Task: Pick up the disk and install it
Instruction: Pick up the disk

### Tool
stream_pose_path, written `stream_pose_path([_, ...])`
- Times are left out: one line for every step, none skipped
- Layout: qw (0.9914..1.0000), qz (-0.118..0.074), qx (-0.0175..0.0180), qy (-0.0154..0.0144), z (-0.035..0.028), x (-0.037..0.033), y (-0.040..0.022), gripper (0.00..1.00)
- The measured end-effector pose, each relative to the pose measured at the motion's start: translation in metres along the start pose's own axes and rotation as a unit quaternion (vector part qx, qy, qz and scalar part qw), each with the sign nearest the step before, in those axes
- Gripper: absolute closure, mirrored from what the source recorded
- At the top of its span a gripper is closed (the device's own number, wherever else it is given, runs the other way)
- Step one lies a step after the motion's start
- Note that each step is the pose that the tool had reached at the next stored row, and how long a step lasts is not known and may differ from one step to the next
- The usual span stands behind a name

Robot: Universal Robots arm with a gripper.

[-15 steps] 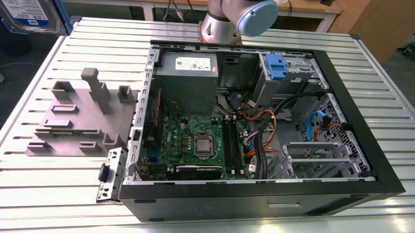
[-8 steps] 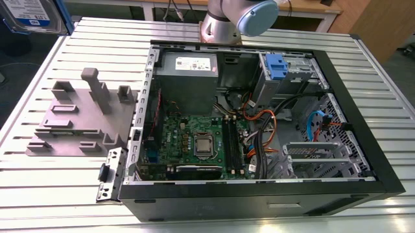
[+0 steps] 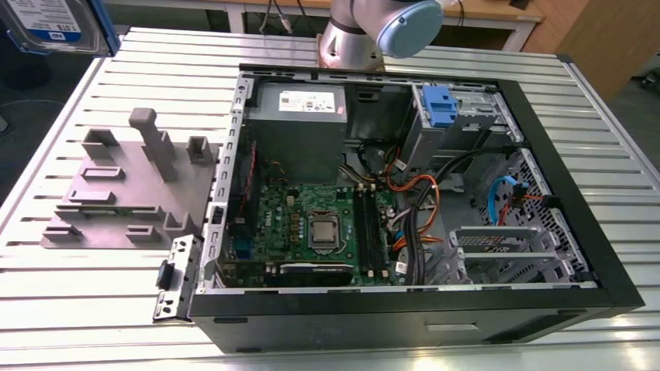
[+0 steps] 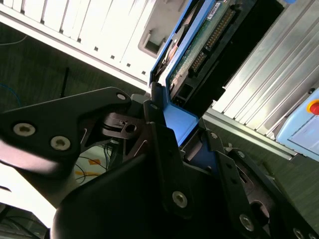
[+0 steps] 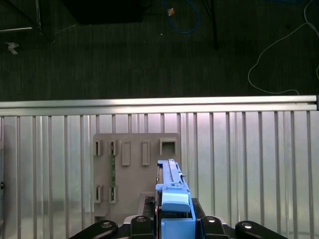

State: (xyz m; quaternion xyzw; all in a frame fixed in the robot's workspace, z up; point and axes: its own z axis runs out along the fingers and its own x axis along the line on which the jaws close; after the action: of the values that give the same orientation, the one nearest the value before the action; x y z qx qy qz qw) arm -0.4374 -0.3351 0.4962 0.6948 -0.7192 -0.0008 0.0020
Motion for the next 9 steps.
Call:
stream_pose_path([1.00000, 0.000, 0.0000, 0.0000, 0.0000, 0.0000, -0.0002, 0.64])
stream_pose_path([1.00000, 0.000, 0.0000, 0.0000, 0.0000, 0.0000, -0.0004, 0.64])
stream_pose_path([1.00000, 0.000, 0.0000, 0.0000, 0.0000, 0.0000, -0.0006, 0.64])
stream_pose_path([1.00000, 0.000, 0.0000, 0.0000, 0.0000, 0.0000, -0.0008, 0.64])
stream_pose_path([1.00000, 0.000, 0.0000, 0.0000, 0.0000, 0.0000, -0.0010, 0.64])
stream_pose_path([1.00000, 0.000, 0.0000, 0.0000, 0.0000, -0.0001, -0.0029, 0.64])
stream_pose_path([1.00000, 0.000, 0.0000, 0.0000, 0.0000, -0.0001, -0.0036, 0.64])
stream_pose_path([1.00000, 0.000, 0.0000, 0.0000, 0.0000, -0.0001, -0.0037, 0.64])
stream_pose_path([1.00000, 0.000, 0.0000, 0.0000, 0.0000, -0.0001, -0.0039, 0.64])
